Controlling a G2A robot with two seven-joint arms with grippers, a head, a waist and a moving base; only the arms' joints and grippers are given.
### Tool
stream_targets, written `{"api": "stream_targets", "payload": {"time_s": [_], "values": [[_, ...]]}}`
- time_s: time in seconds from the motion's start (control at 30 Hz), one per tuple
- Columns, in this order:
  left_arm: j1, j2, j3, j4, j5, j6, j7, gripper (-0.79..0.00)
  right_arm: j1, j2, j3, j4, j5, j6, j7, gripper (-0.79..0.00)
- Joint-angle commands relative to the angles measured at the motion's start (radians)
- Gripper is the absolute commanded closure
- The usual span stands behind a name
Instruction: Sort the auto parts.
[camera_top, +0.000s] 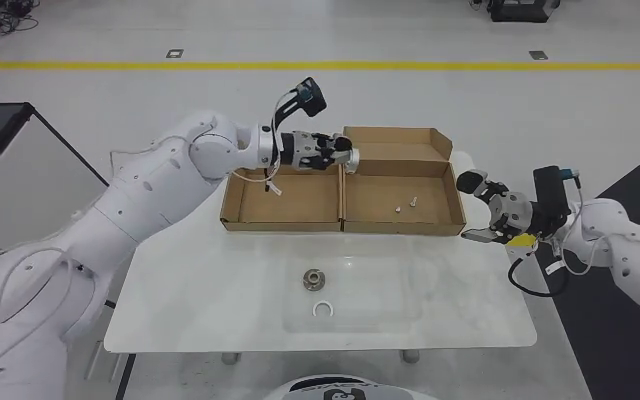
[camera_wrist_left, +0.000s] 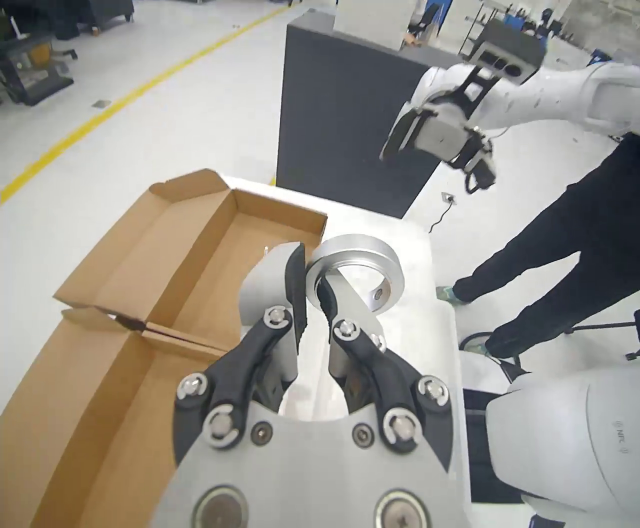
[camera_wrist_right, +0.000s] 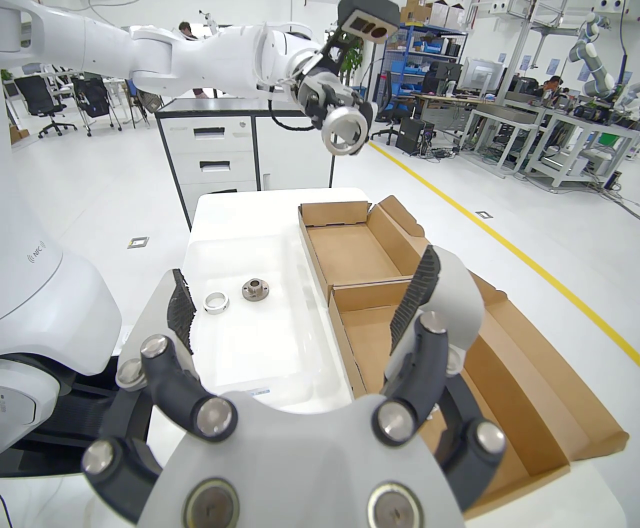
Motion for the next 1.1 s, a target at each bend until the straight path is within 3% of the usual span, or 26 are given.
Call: {"api": "stream_targets", "payload": {"time_s": [0.0,0.23,0.67,1.07], "values": [[-0.004,-0.019,0.009,0.04,0.008,0.002,-0.023,0.0,0.0,0.0,0.0,0.0,0.0,0.0,-0.001,-0.785],[-0.028,-0.071,0.033,0.147,0.087,0.003,-0.1,0.0,0.0,0.0,0.0,0.0,0.0,0.0,-0.001,-0.785],[-0.012,-0.152,0.059,0.294,0.187,0.01,-0.132,0.0,0.0,0.0,0.0,0.0,0.0,0.0,-0.001,-0.785],[-0.013,-0.248,0.101,0.455,0.324,0.045,-0.165,0.0,0.0,0.0,0.0,0.0,0.0,0.0,-0.001,-0.785]]}}
